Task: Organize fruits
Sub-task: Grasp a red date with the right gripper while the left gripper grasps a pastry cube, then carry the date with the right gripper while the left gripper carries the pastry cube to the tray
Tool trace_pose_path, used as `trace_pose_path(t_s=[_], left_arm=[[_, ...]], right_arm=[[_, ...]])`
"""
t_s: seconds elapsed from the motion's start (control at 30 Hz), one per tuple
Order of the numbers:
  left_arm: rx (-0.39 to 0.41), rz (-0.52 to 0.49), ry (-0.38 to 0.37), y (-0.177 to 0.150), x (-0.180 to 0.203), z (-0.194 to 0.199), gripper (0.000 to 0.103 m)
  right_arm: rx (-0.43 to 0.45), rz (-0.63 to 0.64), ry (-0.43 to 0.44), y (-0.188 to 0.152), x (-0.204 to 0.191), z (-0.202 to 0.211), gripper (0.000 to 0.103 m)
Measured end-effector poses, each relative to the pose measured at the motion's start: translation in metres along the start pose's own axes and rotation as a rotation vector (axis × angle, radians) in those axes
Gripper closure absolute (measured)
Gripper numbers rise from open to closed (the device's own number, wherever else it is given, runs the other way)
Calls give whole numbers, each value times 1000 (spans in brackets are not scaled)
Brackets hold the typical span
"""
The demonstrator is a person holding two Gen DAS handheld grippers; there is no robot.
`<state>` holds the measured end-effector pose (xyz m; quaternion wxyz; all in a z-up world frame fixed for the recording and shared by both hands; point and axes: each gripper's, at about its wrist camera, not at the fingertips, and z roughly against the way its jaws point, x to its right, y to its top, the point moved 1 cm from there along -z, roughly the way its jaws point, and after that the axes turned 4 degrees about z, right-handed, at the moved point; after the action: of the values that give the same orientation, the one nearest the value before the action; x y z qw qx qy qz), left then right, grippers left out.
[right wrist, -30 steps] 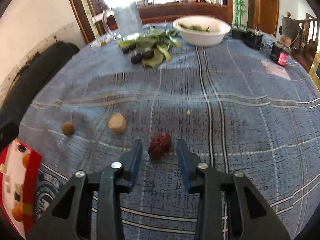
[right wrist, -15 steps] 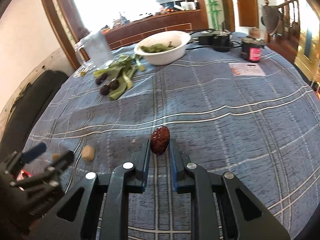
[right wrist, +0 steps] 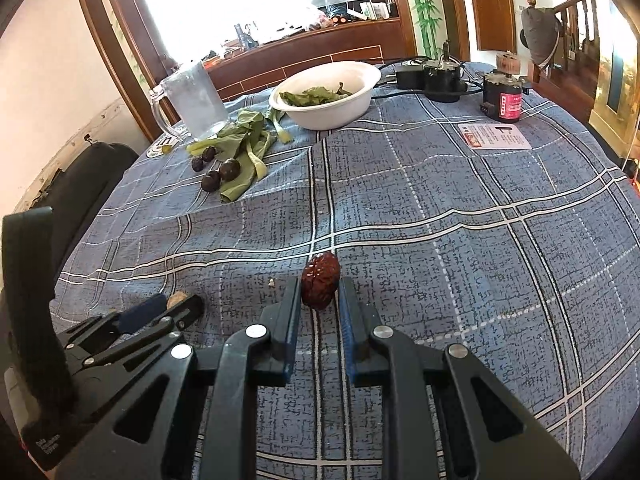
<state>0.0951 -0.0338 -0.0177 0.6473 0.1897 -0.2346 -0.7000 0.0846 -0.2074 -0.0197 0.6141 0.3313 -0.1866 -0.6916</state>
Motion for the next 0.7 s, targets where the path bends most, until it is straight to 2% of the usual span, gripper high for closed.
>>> trace_pose_path(t_s=[0.23, 0.33, 0.53, 0.7], left_arm=[[9, -14, 3, -2, 4, 7, 82], [42, -20, 1, -3, 1, 24, 82], [144, -42, 6, -16, -16, 89, 82], [236, -34, 46, -34, -42, 142, 82]], right_arm=[[5, -1, 5, 0, 1, 1, 83], [21, -1, 14, 2, 1, 5, 83], [55, -11, 44, 3, 2, 12, 83], [109, 5, 107, 1, -9, 25, 83]])
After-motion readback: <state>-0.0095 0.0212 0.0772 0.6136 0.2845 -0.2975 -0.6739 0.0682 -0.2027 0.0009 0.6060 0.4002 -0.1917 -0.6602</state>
